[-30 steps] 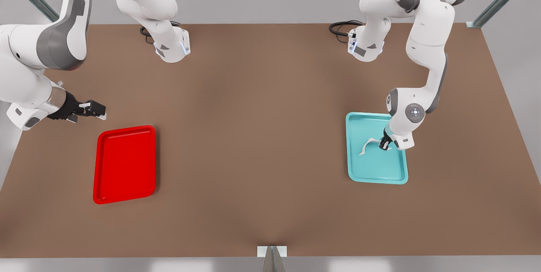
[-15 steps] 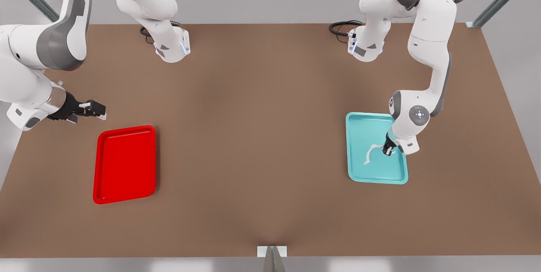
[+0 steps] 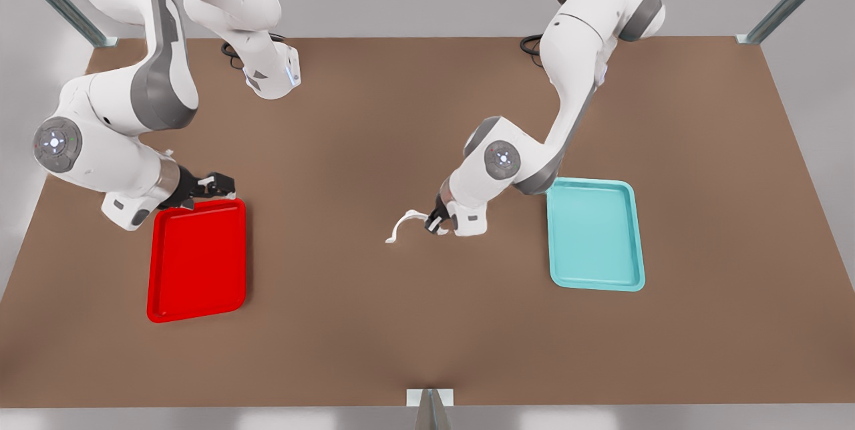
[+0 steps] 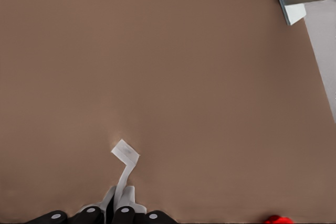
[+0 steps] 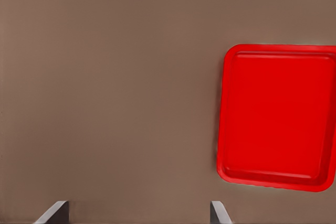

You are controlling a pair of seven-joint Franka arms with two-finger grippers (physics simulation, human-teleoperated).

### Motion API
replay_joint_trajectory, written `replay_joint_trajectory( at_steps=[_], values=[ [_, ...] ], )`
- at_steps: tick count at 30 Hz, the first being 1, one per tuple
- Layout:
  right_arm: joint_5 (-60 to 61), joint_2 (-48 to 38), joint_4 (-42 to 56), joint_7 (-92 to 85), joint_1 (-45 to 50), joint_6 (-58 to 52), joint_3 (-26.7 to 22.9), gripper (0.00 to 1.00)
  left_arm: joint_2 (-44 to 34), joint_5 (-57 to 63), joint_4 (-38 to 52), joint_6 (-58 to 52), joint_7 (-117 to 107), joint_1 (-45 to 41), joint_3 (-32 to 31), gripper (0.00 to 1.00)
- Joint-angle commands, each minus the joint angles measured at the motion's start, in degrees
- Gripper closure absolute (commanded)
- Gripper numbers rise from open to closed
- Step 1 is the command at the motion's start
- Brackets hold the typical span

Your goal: Take the drainage pipe clamp from the left arm, pass it to the right arm, and place it in the plate on the right side

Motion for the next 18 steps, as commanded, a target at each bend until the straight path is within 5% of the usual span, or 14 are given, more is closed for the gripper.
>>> replay_joint_trajectory(
  at_steps=[1, 4, 18],
  values=[
    [1.1, 0.8, 0.5, 29.1, 5.8, 5.4, 0.2, 0.0, 0.3, -1.5, 0.6, 3.6, -29.0, -2.8, -0.6, 0.79],
    [-3.2, 3.9, 0.4, 42.7, 13.2, 11.3, 0.2, 0.0, 1.9, -1.3, 0.6, 5.8, -21.7, -6.5, -0.5, 0.79],
    [-5.9, 9.0, -4.7, 64.8, 19.9, 13.7, 2.0, 0.0, 3.8, -1.5, 1.3, 6.9, -23.0, -8.0, -0.5, 0.79]
  ],
)
